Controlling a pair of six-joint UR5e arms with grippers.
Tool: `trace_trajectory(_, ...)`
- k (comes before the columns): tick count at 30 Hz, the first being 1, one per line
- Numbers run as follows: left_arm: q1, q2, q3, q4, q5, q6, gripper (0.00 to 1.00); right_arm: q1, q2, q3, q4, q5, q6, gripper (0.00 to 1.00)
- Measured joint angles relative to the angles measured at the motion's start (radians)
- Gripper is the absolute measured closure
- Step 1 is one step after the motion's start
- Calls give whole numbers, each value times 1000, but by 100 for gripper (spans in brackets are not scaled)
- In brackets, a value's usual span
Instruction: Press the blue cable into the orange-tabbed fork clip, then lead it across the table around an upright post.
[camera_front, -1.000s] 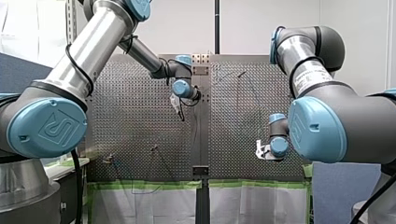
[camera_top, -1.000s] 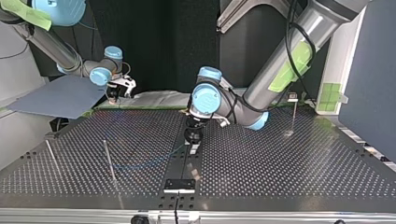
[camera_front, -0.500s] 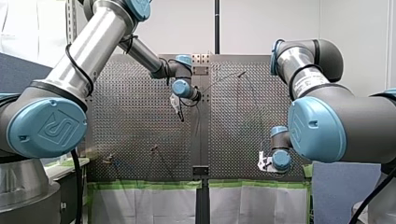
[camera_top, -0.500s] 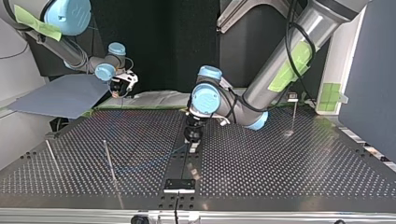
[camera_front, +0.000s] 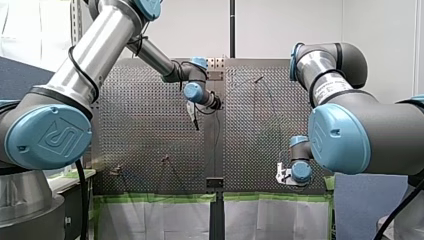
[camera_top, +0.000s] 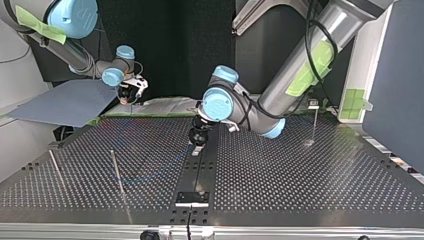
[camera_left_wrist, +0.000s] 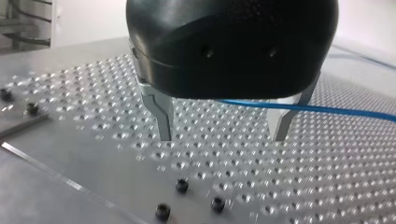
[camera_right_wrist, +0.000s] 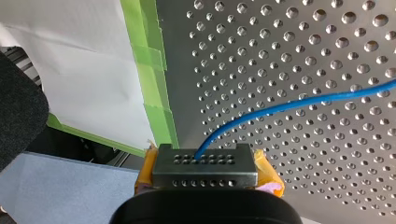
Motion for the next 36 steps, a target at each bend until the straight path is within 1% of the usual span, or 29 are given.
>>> trace_trajectory(5,-9,34,0,-42,42,15,0,0,0,0,0,-2,0,100)
trace_trajectory(10,-19,70,0,-73,88,-4,0,0,0,0,0,-3,0,100)
trace_trajectory(15,-31,79,0,-86,133,-15,0,0,0,0,0,-4,1,100)
trace_trajectory(19,-38,88,0,-88,165,-13,0,0,0,0,0,-4,2,100)
trace_trajectory(22,-43,106,0,-86,192,-19,0,0,0,0,0,-4,2,100)
trace_trajectory(30,-52,150,0,-45,257,-70,0,1,0,0,0,-6,0,100)
trace_trajectory(32,-57,153,0,-40,265,-85,0,1,0,0,0,-6,0,100)
trace_trajectory(36,-70,154,4,-35,258,-121,0,1,0,0,0,-6,0,100)
